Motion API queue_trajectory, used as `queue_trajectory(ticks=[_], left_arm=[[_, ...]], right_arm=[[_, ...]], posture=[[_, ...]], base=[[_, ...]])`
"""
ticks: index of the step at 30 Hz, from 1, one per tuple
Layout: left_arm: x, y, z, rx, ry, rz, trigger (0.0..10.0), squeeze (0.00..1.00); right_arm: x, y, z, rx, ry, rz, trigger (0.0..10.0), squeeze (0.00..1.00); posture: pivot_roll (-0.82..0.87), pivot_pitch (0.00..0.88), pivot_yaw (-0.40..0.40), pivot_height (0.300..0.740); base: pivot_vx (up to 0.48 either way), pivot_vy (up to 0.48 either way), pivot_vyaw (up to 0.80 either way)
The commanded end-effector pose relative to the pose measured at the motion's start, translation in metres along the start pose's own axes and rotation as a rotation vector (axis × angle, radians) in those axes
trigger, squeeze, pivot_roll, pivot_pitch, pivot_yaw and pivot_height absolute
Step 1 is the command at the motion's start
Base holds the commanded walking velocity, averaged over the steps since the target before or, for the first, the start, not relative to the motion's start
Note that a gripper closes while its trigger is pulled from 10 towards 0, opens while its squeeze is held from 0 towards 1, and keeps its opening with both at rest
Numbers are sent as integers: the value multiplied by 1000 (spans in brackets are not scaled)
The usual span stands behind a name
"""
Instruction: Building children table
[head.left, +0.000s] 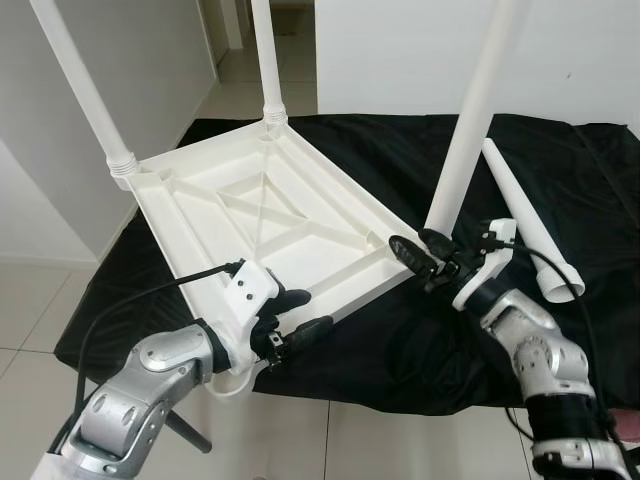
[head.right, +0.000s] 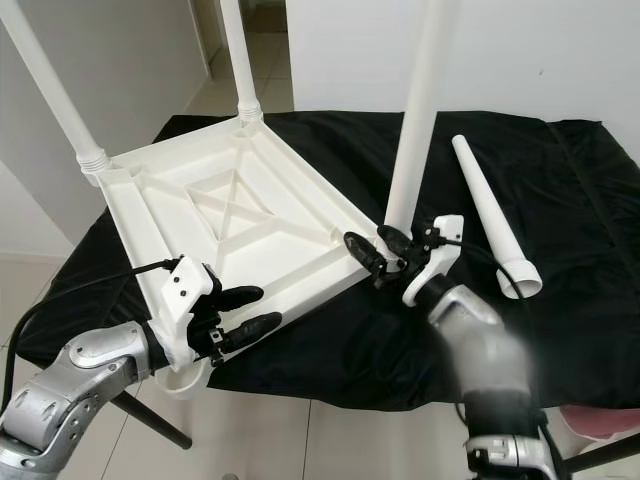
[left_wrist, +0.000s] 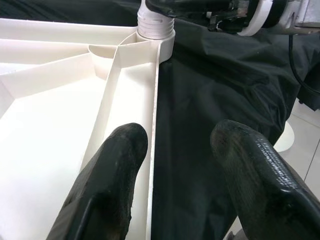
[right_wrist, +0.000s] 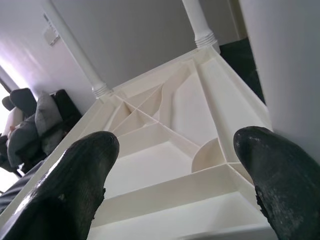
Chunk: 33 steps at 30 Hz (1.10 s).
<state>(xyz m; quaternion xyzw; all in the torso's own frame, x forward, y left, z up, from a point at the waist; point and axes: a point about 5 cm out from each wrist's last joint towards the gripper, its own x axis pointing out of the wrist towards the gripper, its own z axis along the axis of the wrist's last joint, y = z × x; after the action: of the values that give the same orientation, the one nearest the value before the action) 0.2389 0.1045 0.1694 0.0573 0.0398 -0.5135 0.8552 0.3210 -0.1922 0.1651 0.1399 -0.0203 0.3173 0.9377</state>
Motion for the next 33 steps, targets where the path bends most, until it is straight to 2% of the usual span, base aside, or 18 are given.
queue_trajectory(ticks=[1, 3, 4, 5, 7, 8, 10, 11, 14, 15, 17, 22, 25, 28, 31, 33], left_arm=[[0, -6, -1, 6, 14, -76, 10000, 0], [1, -6, -1, 5, 14, -75, 10000, 0], [1, -6, -1, 6, 16, -76, 10000, 0], [1, -6, -1, 6, 16, -76, 10000, 0], [1, -7, -2, 14, 24, -82, 10000, 0], [1, -7, -2, 14, 24, -82, 10000, 0], [1, -6, -2, 22, 32, -89, 10000, 0], [1, -6, -2, 24, 34, -90, 10000, 0], [1, -6, -2, 23, 35, -92, 10000, 0], [1, -5, -4, 48, 55, -94, 10000, 0], [1, -4, -5, 60, 63, -95, 10000, 0], [-1, -1, -8, 55, 71, -70, 10000, 0], [-6, 3, -14, 52, 98, -51, 10000, 0], [-8, 3, -16, 52, 106, -48, 10000, 0], [-12, 8, -25, 65, 150, -31, 10000, 0], [-13, 8, -27, 65, 156, -26, 10000, 0]], right_arm=[[2, -2, -3, -14, 25, 5, 10000, 0], [3, -4, -2, -19, 28, 2, 10000, 0], [4, -10, -3, -65, 49, -38, 10000, 0], [4, -10, -3, -65, 49, -38, 10000, 0], [7, -21, -5, -206, 91, -126, 10000, 0], [7, -21, -5, -206, 91, -126, 10000, 0], [13, -31, 4, -278, 8, -249, 10000, 0], [15, -33, 7, -282, -30, -285, 10000, 0], [16, -34, 8, -292, -50, -324, 10000, 0], [18, -35, 9, -296, -91, -382, 10000, 0], [19, -35, 9, -295, -108, -400, 10000, 0], [19, -28, 7, -296, -146, -398, 10000, 0], [21, -8, 1, -292, -206, -368, 10000, 0], [22, -2, 0, -291, -222, -360, 10000, 0], [19, 16, -2, -282, -288, -379, 10000, 0], [18, 18, -2, -288, -292, -379, 10000, 0]], posture=[[13, 34, 54, 740], [13, 34, 54, 740], [15, 31, 56, 740], [15, 31, 56, 740], [16, 33, 66, 740], [16, 33, 66, 740], [9, 36, 80, 740], [9, 36, 80, 740], [13, 27, 79, 740], [16, 33, 86, 740], [16, 33, 86, 740], [19, 41, 86, 740], [18, 45, 83, 740], [16, 52, 80, 740], [21, 59, 72, 740], [21, 59, 72, 740]], base=[[0, 0, 0], [0, 0, 0], [0, 0, 0], [0, 0, 0], [0, 0, 0], [0, 0, 0], [0, 0, 0], [0, 0, 0], [0, 0, 0], [0, 0, 0], [0, 0, 0], [0, 0, 0], [0, 0, 0], [0, 0, 0], [0, 0, 0], [0, 0, 0]])
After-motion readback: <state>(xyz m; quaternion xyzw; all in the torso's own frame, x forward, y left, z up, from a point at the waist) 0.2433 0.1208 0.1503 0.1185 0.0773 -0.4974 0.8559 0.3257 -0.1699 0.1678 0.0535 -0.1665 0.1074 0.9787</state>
